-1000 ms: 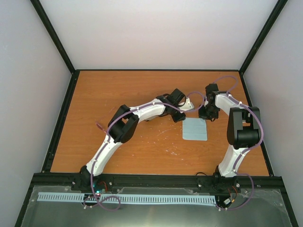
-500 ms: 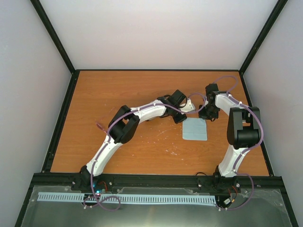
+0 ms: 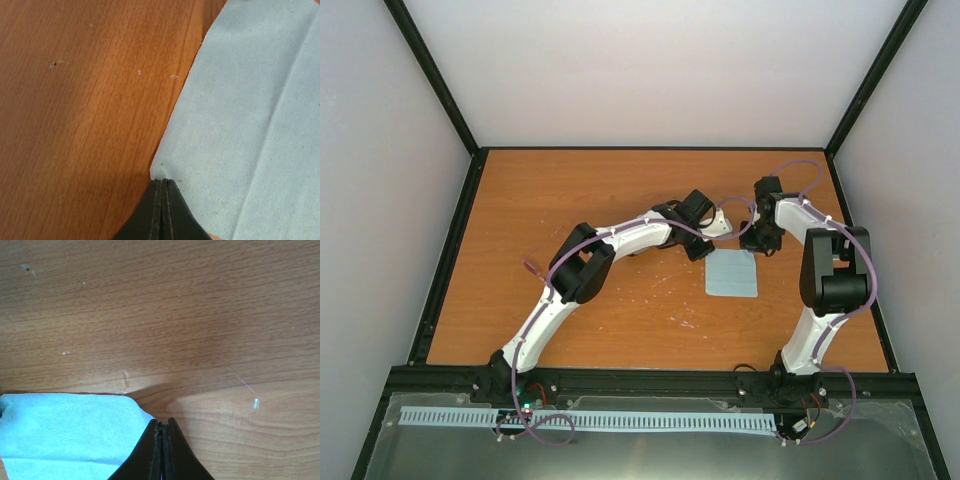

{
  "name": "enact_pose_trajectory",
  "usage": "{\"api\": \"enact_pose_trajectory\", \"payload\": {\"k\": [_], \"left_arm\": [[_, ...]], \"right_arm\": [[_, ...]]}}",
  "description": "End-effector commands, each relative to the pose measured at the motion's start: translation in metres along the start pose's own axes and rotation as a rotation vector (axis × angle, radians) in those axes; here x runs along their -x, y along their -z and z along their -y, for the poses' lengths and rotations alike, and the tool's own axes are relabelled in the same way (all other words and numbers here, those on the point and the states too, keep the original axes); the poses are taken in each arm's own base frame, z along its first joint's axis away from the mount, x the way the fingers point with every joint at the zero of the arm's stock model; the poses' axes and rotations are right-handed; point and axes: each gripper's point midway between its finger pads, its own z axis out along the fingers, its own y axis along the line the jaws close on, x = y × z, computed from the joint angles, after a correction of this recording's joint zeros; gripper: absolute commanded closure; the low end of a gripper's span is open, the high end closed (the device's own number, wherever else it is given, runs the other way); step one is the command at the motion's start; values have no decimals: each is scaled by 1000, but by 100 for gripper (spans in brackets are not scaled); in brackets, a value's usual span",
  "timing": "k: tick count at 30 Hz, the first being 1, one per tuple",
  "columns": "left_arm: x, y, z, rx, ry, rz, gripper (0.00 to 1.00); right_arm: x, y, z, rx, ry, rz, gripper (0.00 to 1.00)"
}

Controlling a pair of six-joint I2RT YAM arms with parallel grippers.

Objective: Organize the sunglasses
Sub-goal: Fold the glasses cleaning cloth at the center of the board.

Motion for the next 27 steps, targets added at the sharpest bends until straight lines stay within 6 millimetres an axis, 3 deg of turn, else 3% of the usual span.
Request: {"api": "enact_pose_trajectory", "payload": {"k": [1,8,17,25,27], "left_arm": [[9,16,-6,35,-9,-5,100],[22,30,-9,61,-18,26,100],[42,53,-25,108,-24,82,100],[62,77,-19,86,-18,143,100],[59,73,-19,81,-19,134,100]], "right_arm": [[8,16,-2,14,9,63,97],[10,24,-3,20,9,88,97],[8,19,-5,40,4,84,97],[12,16,-7,51,1,87,97],[12,9,-7,49,7,61,80]]}}
